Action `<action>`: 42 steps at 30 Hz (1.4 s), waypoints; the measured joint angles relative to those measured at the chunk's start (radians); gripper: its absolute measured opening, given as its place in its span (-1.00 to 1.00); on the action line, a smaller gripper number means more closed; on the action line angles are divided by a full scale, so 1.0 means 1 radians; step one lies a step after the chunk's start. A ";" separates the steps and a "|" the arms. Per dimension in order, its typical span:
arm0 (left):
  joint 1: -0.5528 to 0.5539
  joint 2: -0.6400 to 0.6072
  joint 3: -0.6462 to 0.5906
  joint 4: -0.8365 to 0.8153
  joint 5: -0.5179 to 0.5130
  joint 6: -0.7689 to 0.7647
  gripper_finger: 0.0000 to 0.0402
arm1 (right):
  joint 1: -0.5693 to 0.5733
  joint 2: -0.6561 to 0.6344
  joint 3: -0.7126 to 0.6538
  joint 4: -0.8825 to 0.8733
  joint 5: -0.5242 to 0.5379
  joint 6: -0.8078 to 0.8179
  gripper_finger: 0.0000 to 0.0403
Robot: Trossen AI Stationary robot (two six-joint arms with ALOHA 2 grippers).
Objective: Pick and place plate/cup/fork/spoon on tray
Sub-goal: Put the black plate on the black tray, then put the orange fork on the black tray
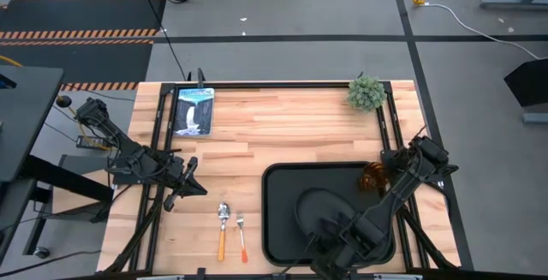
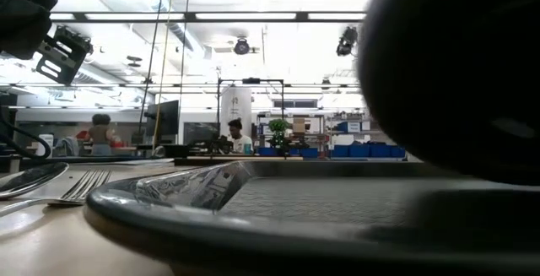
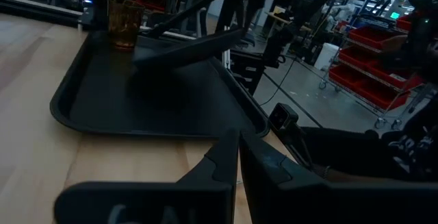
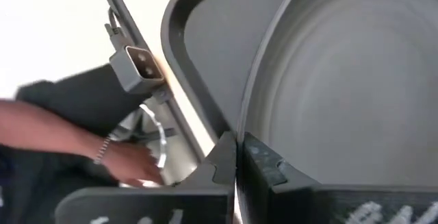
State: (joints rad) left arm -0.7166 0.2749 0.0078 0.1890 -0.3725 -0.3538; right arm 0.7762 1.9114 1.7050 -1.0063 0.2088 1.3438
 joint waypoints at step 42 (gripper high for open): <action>0.000 0.000 0.000 0.000 0.000 0.000 -0.89 | -0.070 0.002 -0.150 -0.002 -0.278 0.353 -0.31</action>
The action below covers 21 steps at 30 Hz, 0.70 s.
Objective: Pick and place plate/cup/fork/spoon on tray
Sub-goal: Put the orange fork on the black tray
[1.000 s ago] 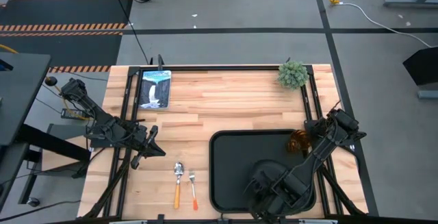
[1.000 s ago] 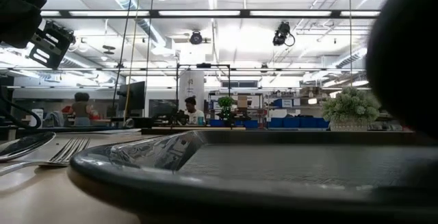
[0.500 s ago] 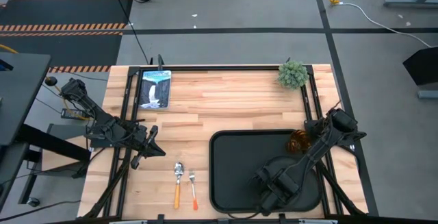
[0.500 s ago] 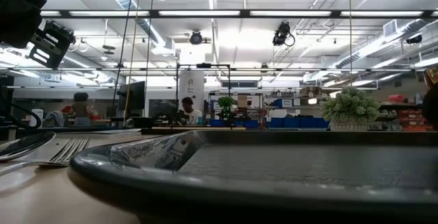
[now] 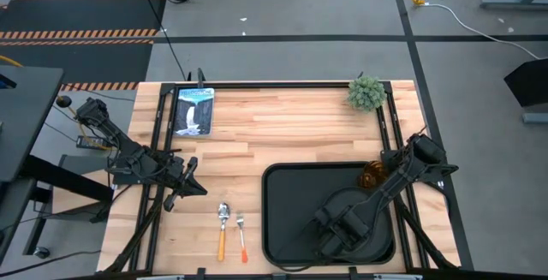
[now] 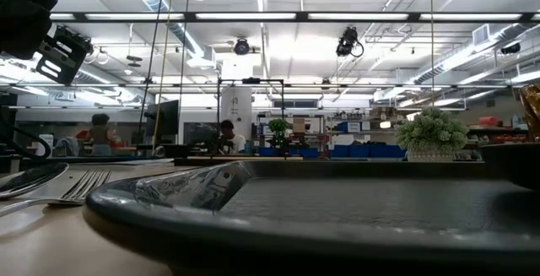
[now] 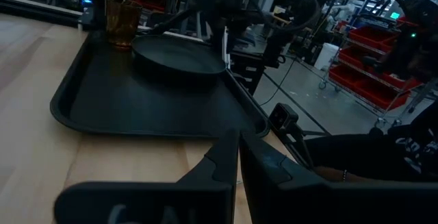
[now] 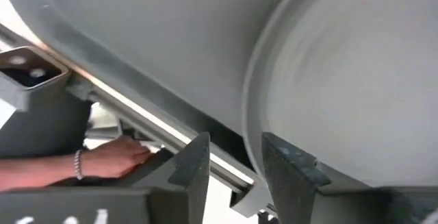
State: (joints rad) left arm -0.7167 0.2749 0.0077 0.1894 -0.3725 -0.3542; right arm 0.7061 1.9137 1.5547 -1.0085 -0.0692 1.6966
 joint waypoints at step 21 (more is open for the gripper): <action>0.000 0.000 0.000 0.000 0.000 0.000 -0.89 | -0.144 0.008 0.000 0.388 0.268 -0.648 -0.30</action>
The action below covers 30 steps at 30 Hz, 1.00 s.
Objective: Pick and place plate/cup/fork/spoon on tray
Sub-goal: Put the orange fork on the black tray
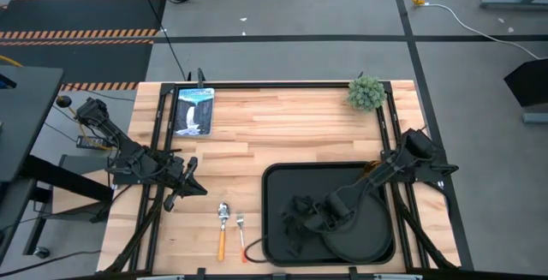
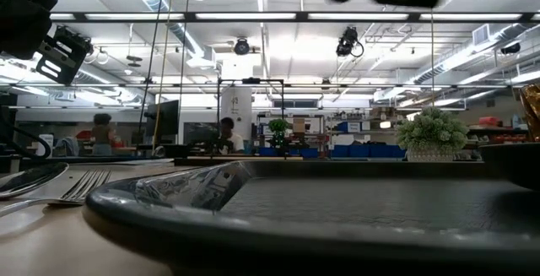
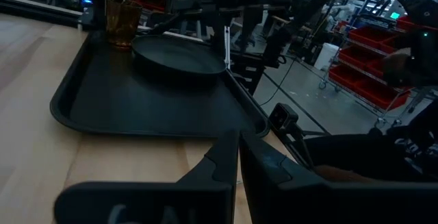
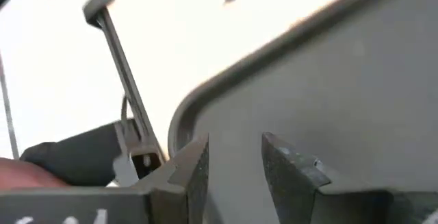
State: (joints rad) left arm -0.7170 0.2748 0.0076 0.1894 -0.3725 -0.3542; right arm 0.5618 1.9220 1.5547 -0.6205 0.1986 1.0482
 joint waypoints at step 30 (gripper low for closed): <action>0.004 0.000 0.000 0.116 -0.138 0.070 -0.89 | -0.176 -0.281 0.000 -0.259 0.257 -0.714 -0.33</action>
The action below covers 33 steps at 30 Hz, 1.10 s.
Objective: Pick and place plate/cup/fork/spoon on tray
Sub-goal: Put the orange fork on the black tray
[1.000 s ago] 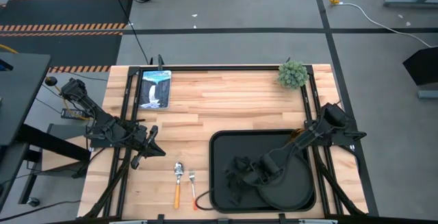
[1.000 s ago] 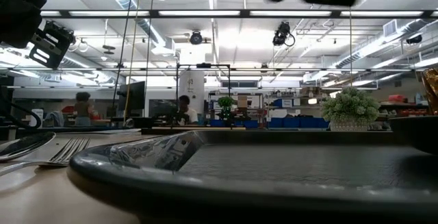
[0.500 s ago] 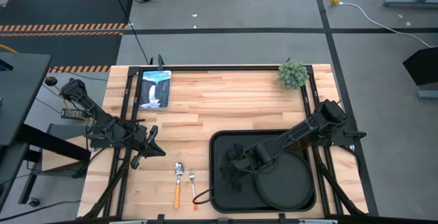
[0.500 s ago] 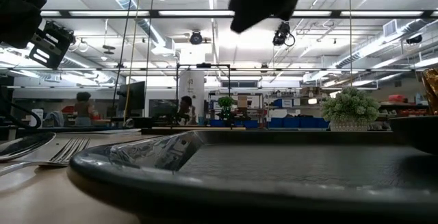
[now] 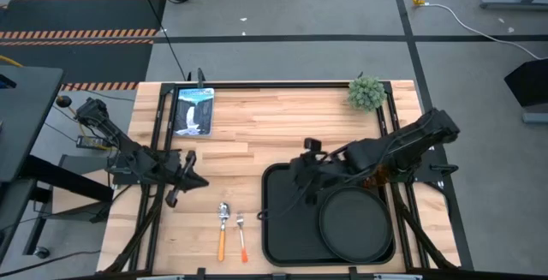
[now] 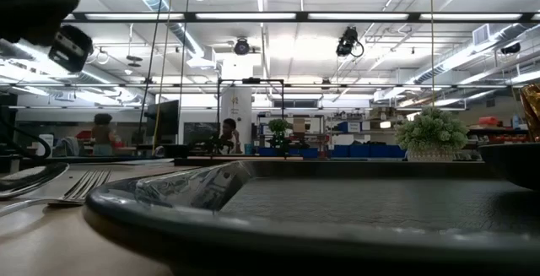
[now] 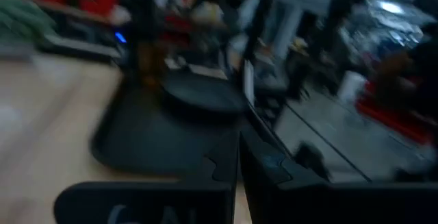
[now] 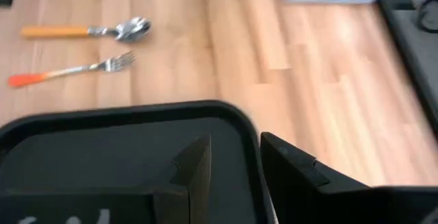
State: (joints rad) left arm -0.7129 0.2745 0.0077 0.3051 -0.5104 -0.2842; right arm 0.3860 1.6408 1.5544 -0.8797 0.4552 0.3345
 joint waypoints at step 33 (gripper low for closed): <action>0.034 0.768 0.429 -0.122 0.075 -0.306 -0.83 | 0.124 -0.138 -0.250 0.114 0.059 0.217 -0.33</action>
State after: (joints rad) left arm -0.6792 1.0421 0.4363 0.1832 -0.4354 -0.5900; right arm 0.5103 1.5032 1.3048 -0.7660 0.5137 0.5510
